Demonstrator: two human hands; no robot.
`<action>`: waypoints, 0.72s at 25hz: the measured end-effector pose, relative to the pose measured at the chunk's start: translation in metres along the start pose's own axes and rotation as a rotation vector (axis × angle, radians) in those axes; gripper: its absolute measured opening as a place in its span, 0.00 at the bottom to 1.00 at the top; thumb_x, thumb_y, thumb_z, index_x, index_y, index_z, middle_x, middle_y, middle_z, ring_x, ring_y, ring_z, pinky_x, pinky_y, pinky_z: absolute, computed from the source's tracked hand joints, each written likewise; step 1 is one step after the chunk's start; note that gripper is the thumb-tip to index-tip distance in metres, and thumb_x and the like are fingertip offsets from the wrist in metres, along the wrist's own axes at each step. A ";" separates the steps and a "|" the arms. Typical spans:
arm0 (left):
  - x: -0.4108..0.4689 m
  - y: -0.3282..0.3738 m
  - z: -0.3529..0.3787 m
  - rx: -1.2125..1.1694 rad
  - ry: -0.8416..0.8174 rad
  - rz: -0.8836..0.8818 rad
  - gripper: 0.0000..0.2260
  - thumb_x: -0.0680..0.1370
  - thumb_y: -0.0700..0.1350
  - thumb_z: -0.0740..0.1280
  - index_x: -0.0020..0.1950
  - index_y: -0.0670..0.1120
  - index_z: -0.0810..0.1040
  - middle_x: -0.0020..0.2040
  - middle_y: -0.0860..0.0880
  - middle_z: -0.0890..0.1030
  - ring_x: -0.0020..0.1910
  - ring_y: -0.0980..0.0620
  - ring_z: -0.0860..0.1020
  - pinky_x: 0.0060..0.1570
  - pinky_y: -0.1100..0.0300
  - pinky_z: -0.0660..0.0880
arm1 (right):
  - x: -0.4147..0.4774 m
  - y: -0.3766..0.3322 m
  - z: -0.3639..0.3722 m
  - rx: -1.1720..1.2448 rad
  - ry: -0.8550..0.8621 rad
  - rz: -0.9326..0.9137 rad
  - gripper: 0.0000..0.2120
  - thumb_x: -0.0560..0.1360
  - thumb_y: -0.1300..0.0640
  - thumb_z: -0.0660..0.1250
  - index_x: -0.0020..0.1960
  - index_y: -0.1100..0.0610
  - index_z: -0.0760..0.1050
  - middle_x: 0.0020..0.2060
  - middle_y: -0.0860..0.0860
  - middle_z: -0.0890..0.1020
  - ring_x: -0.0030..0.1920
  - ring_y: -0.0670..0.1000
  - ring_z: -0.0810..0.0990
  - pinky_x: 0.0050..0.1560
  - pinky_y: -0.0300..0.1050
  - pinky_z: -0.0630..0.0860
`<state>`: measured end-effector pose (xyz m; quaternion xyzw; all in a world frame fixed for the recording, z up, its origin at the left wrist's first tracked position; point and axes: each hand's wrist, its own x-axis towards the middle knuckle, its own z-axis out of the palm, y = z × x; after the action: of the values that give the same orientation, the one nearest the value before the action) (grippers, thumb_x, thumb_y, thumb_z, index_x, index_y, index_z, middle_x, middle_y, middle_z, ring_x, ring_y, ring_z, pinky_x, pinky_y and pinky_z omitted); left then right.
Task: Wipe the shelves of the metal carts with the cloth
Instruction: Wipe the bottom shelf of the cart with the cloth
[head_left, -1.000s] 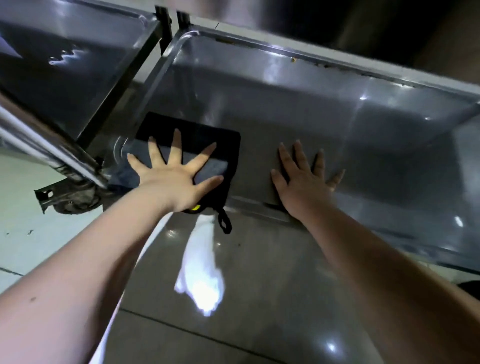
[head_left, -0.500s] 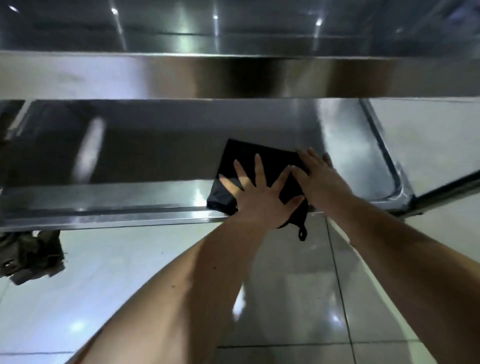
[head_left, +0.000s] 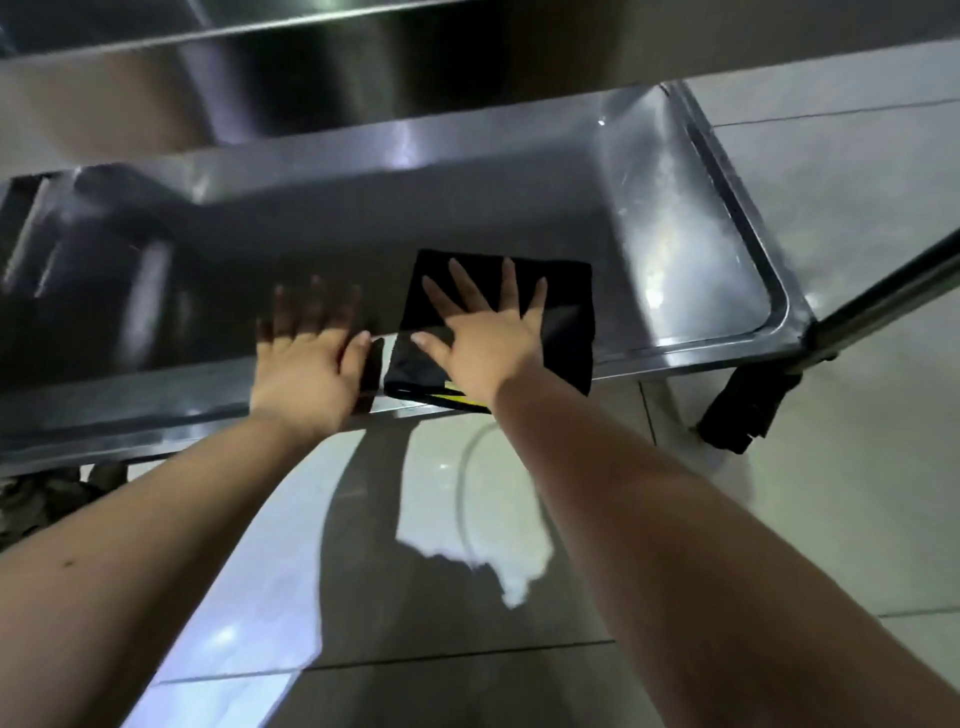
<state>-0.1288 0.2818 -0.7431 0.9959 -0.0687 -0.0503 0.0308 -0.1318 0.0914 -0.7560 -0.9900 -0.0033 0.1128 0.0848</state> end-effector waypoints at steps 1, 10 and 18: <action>0.004 -0.006 0.005 0.006 -0.011 0.009 0.24 0.83 0.57 0.50 0.79 0.59 0.51 0.81 0.49 0.46 0.78 0.41 0.40 0.75 0.44 0.40 | 0.000 0.015 0.001 -0.040 0.013 -0.016 0.30 0.77 0.30 0.45 0.76 0.34 0.42 0.78 0.39 0.41 0.76 0.64 0.34 0.71 0.68 0.34; 0.016 -0.010 0.024 0.022 -0.076 0.118 0.30 0.72 0.72 0.39 0.75 0.71 0.42 0.79 0.58 0.42 0.78 0.49 0.39 0.74 0.42 0.39 | 0.013 0.228 -0.033 -0.136 0.050 0.260 0.30 0.76 0.30 0.42 0.75 0.33 0.38 0.79 0.42 0.41 0.78 0.60 0.38 0.75 0.60 0.37; 0.012 -0.010 0.024 -0.007 -0.062 0.124 0.28 0.72 0.74 0.38 0.73 0.74 0.42 0.80 0.58 0.46 0.79 0.49 0.45 0.74 0.42 0.43 | -0.047 0.224 -0.024 -0.070 0.086 0.206 0.30 0.77 0.31 0.45 0.76 0.33 0.39 0.79 0.44 0.43 0.77 0.62 0.39 0.76 0.58 0.39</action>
<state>-0.1176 0.2889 -0.7686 0.9875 -0.1312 -0.0794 0.0354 -0.1753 -0.1348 -0.7605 -0.9913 0.0983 0.0784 0.0382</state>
